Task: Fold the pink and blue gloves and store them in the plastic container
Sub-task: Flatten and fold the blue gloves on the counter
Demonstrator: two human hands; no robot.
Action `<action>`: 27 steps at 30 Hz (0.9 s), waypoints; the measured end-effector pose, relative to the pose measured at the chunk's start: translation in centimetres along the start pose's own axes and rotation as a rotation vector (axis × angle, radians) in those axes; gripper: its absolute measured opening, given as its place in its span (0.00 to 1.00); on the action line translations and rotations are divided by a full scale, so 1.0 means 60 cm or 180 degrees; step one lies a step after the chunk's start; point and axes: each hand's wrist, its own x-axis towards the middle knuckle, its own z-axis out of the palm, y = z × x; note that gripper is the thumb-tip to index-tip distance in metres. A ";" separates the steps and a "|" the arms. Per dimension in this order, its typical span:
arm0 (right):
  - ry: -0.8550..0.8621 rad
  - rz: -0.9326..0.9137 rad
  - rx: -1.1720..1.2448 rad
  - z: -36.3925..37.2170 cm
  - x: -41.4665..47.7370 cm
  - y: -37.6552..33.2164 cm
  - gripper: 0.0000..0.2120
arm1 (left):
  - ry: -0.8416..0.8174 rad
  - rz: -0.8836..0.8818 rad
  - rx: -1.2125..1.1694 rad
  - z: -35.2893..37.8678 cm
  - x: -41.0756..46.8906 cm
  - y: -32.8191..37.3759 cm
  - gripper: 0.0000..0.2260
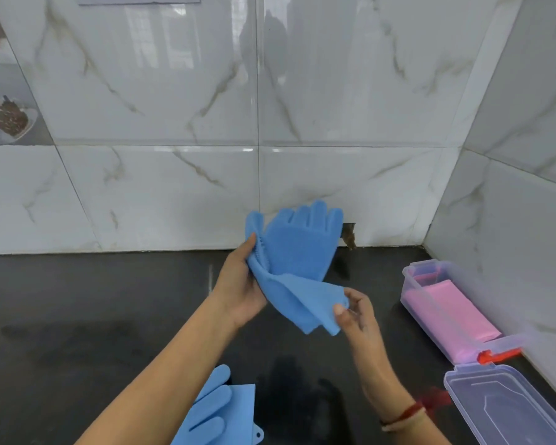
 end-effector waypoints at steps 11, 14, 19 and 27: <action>-0.0517 0.1130 0.0330 -0.101 0.016 0.014 0.33 | -0.0075 -0.0938 -0.0120 -0.026 0.065 -0.143 0.28; -0.0525 0.0679 -0.0368 -0.109 0.022 0.005 0.28 | 0.0213 -0.0936 -0.0067 -0.034 0.087 -0.165 0.22; -0.0607 0.0795 -0.1741 -0.129 -0.002 0.052 0.23 | 0.0700 -0.1134 0.0023 -0.107 0.067 -0.218 0.18; -0.1770 0.1113 -0.2633 -0.127 -0.014 0.045 0.11 | 0.1157 -0.0744 0.2530 -0.129 0.064 -0.182 0.23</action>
